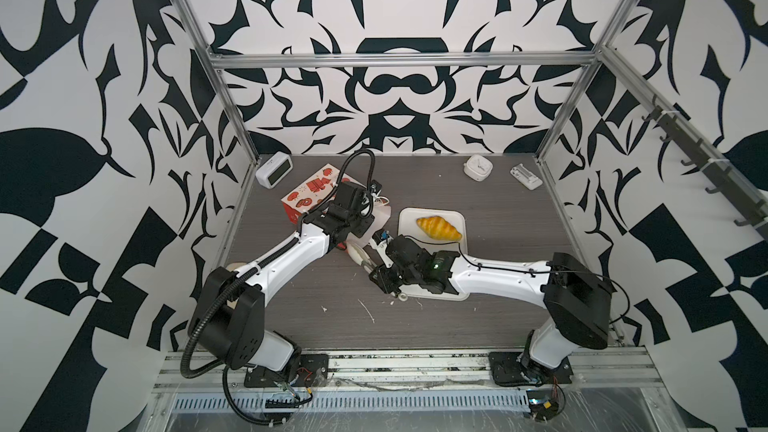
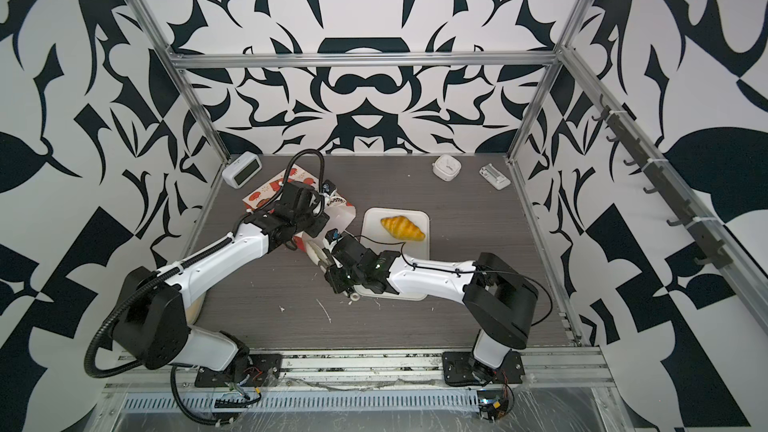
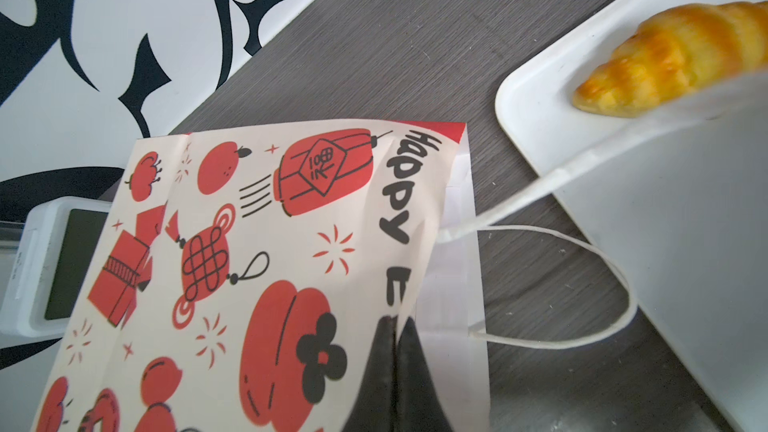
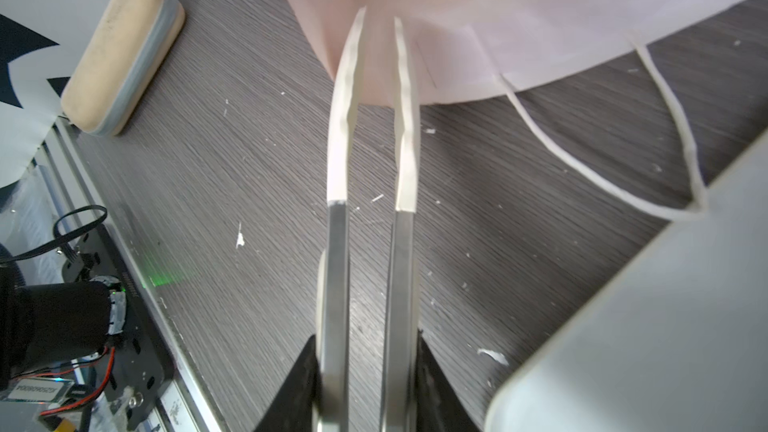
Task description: Take the fake bread out of the paper bag
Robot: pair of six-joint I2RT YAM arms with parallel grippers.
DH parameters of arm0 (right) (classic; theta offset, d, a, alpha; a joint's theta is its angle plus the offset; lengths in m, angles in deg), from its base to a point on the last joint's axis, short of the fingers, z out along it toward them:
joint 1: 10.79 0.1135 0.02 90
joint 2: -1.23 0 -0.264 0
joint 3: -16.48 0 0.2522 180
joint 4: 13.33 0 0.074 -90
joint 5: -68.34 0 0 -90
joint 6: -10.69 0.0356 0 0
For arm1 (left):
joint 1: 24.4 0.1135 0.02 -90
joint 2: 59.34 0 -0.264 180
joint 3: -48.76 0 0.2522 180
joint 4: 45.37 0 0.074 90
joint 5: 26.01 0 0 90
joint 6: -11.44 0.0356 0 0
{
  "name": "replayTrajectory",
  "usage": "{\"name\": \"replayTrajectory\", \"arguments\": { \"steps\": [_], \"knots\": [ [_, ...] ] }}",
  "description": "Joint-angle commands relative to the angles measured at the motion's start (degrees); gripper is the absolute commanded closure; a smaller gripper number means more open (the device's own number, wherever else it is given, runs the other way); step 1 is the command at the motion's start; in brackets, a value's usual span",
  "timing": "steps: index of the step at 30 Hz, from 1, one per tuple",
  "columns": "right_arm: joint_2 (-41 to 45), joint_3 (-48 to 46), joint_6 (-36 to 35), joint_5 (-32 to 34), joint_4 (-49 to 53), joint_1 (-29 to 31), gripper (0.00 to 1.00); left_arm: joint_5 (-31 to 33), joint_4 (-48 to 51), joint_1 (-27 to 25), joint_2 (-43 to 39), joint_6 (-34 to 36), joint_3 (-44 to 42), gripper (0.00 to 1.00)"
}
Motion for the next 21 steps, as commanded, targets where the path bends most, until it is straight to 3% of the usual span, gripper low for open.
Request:
{"name": "replayTrajectory", "arguments": {
  "steps": [1, 13, 21],
  "knots": [
    [0.47, 1.99, 1.76, -0.96, -5.14, 1.08, 0.65, -1.50, -3.05, -0.49, -3.02, -1.23, -2.13, 0.97],
    [12.08, -8.54, 4.98, 9.49, -9.24, -0.01, 0.66, 1.21, -10.84, -0.49, -12.10, 2.59, -12.29, 0.95],
    [20.42, -12.84, 5.40, 12.00, -7.43, -3.49, 0.66, 0.37, -11.66, 0.13, -12.60, 2.24, -12.31, 0.95]
  ]
}}
